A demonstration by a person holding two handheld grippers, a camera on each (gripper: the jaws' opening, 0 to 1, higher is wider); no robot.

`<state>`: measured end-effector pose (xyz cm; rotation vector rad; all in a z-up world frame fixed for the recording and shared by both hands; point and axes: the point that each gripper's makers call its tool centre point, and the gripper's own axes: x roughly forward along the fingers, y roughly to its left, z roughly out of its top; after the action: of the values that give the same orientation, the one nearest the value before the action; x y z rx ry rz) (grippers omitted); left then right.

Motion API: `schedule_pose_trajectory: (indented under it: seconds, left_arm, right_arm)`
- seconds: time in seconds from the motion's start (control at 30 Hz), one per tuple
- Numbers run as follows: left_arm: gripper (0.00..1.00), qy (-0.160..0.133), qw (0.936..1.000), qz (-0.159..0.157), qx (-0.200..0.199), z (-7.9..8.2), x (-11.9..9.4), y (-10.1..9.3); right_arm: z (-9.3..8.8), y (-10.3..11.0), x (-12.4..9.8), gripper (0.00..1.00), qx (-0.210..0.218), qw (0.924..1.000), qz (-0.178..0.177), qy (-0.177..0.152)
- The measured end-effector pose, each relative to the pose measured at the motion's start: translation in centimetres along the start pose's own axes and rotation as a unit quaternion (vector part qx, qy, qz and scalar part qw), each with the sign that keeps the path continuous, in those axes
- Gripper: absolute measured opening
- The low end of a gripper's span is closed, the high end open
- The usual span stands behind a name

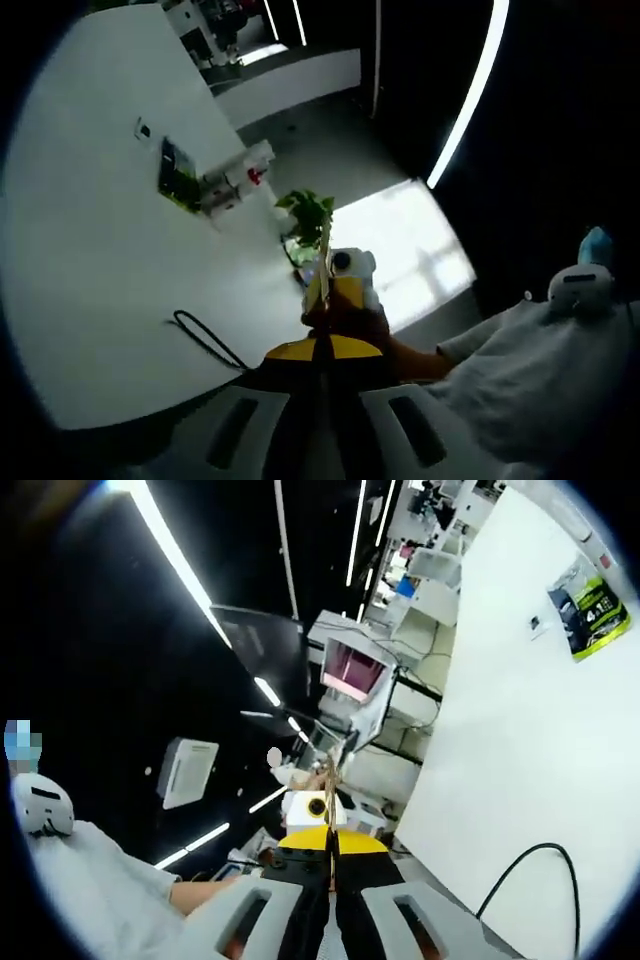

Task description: Arrange the skincare products in the storage area until every visible bottle or jar stands upright without overlapping.

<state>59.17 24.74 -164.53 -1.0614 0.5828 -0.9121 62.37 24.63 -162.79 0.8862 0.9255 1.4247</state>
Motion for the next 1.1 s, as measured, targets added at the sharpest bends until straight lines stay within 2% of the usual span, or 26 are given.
schedule_pose_trajectory:
  seconds: [0.17,0.3,0.4,0.5,0.6,0.77,0.87,0.97,1.1]
  left_arm:
    - [0.01,-0.012,0.9999,-0.006,0.006,0.4,-0.2,-0.3]
    - [0.1,-0.017,0.9998,-0.003,0.005,0.6,-0.2,0.0]
    - [0.15,-0.014,0.9999,0.0,0.005,0.5,-0.1,0.1]
    - [0.21,-0.016,0.9999,0.0,0.005,0.5,-0.1,0.1]
    - [0.17,-0.006,1.0,-0.003,0.004,0.1,0.1,0.0]
    - [0.01,0.011,0.9998,-0.019,0.001,-0.5,0.1,-0.6]
    - [0.0,0.013,0.9996,-0.024,0.001,-0.6,0.1,-0.9]
    - [0.0,0.006,0.9994,-0.019,0.029,-0.3,-0.2,-1.0]
    - [0.0,0.001,0.9994,-0.022,0.028,0.0,-0.5,-1.2]
  right_arm:
    - [-0.1,0.2,-0.5,0.0,-0.018,0.9993,0.0,0.032]
    - [-1.4,-0.1,-0.6,0.0,-0.033,0.9966,-0.008,0.075]
    - [-1.6,0.2,-0.6,0.0,-0.029,0.9963,0.001,0.081]
    - [-2.2,0.3,-0.5,0.0,-0.03,0.9939,0.004,0.106]
    - [-2.6,0.6,-0.3,0.0,-0.027,0.9924,0.009,0.12]
    - [-3.7,0.7,0.2,0.0,-0.033,0.988,0.01,0.151]
    - [-3.6,0.9,0.2,0.0,-0.031,0.9877,0.014,0.152]
    - [-3.5,1.1,0.4,0.0,-0.024,0.9886,0.02,0.147]
    - [-3.4,1.3,0.7,0.0,-0.015,0.9905,0.031,0.133]
